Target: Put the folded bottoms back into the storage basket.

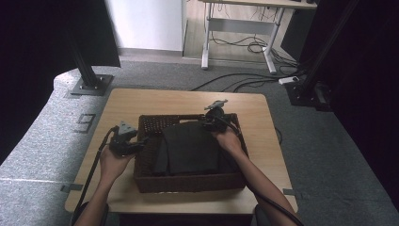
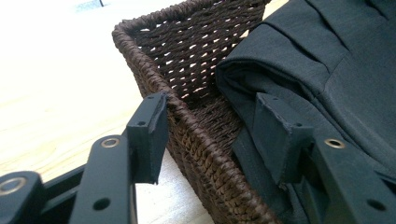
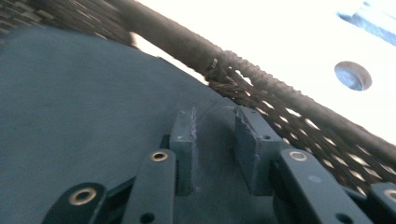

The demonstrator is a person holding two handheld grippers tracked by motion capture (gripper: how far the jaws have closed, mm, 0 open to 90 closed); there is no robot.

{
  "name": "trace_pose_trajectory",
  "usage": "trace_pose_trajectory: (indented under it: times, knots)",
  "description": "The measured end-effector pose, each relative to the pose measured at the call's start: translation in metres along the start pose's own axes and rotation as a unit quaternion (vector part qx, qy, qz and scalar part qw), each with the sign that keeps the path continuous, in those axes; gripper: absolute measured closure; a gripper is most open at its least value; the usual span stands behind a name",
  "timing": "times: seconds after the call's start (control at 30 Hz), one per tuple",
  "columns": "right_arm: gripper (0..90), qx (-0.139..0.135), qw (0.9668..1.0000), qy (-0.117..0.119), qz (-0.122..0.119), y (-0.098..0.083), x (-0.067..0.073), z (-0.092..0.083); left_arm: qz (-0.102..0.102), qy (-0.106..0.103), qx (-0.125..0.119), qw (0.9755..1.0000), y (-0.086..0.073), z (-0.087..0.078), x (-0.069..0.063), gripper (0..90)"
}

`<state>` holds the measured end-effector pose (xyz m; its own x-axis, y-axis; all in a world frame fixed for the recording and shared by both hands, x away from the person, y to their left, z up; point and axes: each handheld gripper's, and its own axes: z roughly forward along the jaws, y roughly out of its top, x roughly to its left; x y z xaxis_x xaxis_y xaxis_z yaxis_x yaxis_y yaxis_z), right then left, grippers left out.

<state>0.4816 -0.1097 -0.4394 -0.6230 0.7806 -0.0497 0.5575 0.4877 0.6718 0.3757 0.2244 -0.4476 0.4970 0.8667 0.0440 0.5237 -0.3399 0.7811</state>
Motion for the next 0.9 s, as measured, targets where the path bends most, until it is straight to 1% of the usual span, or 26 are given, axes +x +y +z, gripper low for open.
trace_pose_trajectory:
  times: [0.07, 0.13, 0.17, 0.2, 0.33, 0.4, 0.43, 0.47, 0.5, 0.53, 0.57, 0.63, 0.67, 0.7, 0.73, 0.77, 0.83, 0.9]
  knots:
    - [68.6, 0.021, 0.9998, -0.003, 0.003, 0.001, -0.002, 0.017, 0.002, -0.001, 0.001, 1.0000, -0.001, 0.000, 0.000, 46.3]
    - [68.6, 0.038, 0.9993, -0.005, -0.001, -0.001, -0.004, 0.028, 0.003, -0.003, 0.000, 1.0000, -0.001, 0.000, 0.002, 47.4]
    - [68.8, 0.046, 0.9989, -0.001, 0.000, -0.004, -0.006, 0.036, 0.002, -0.004, -0.002, 1.0000, -0.001, 0.001, 0.002, 47.5]
    - [69.0, 0.054, 0.9985, 0.001, 0.006, -0.006, -0.006, 0.041, 0.001, -0.004, -0.003, 1.0000, -0.001, 0.001, 0.002, 47.6]
    - [69.9, 0.083, 0.9965, 0.004, 0.005, -0.015, -0.005, 0.061, 0.004, -0.002, -0.008, 1.0000, -0.003, 0.001, 0.002, 48.6]
    - [69.8, 0.084, 0.9965, 0.005, 0.002, -0.016, -0.005, 0.062, 0.003, -0.002, -0.010, 0.9999, -0.004, 0.001, 0.002, 48.6]
    - [68.4, 0.086, 0.9963, 0.003, 0.001, -0.015, -0.004, 0.060, 0.004, -0.002, -0.010, 0.9999, -0.004, 0.001, 0.002, 48.6]
    - [65.3, 0.083, 0.9965, -0.002, -0.001, -0.013, -0.002, 0.056, 0.004, -0.002, -0.008, 1.0000, -0.003, 0.001, 0.002, 48.6]
    - [62.8, 0.073, 0.9973, 0.000, -0.001, -0.011, 0.000, 0.050, 0.004, -0.003, -0.007, 1.0000, -0.003, 0.001, 0.003, 48.6]
    - [64.3, 0.063, 0.9980, 0.007, 0.003, -0.009, 0.003, 0.046, 0.004, -0.003, -0.008, 1.0000, -0.003, 0.001, 0.003, 48.6]
    - [65.1, 0.044, 0.9987, 0.025, 0.009, -0.004, 0.008, 0.038, 0.005, -0.001, -0.008, 0.9999, -0.003, 0.001, 0.002, 48.5]
    - [67.6, 0.019, 0.9986, 0.050, 0.005, 0.007, 0.022, 0.032, 0.006, 0.000, -0.008, 0.9999, -0.003, 0.001, 0.002, 48.5]
    - [68.4, 0.010, 0.9982, 0.060, 0.000, 0.013, 0.029, 0.032, 0.005, -0.001, -0.009, 0.9999, -0.003, 0.001, 0.002, 48.5]
    - [69.1, 0.003, 0.9977, 0.067, -0.006, 0.020, 0.037, 0.034, 0.006, -0.001, -0.009, 0.9999, -0.003, 0.001, 0.002, 48.4]
    - [69.1, -0.001, 0.9975, 0.069, -0.013, 0.025, 0.042, 0.036, 0.007, -0.001, -0.007, 1.0000, -0.004, 0.001, 0.002, 48.4]
    - [69.4, -0.002, 0.9972, 0.072, -0.018, 0.032, 0.049, 0.044, 0.008, -0.001, -0.004, 1.0000, -0.004, 0.001, 0.002, 48.4]
    - [71.0, 0.007, 0.9969, 0.075, -0.020, 0.038, 0.057, 0.058, 0.009, -0.004, -0.001, 0.9999, -0.005, 0.001, 0.003, 48.4]
    - [72.6, 0.027, 0.9959, 0.083, -0.025, 0.037, 0.065, 0.076, 0.006, -0.007, -0.004, 0.9999, -0.007, 0.001, 0.004, 48.6]
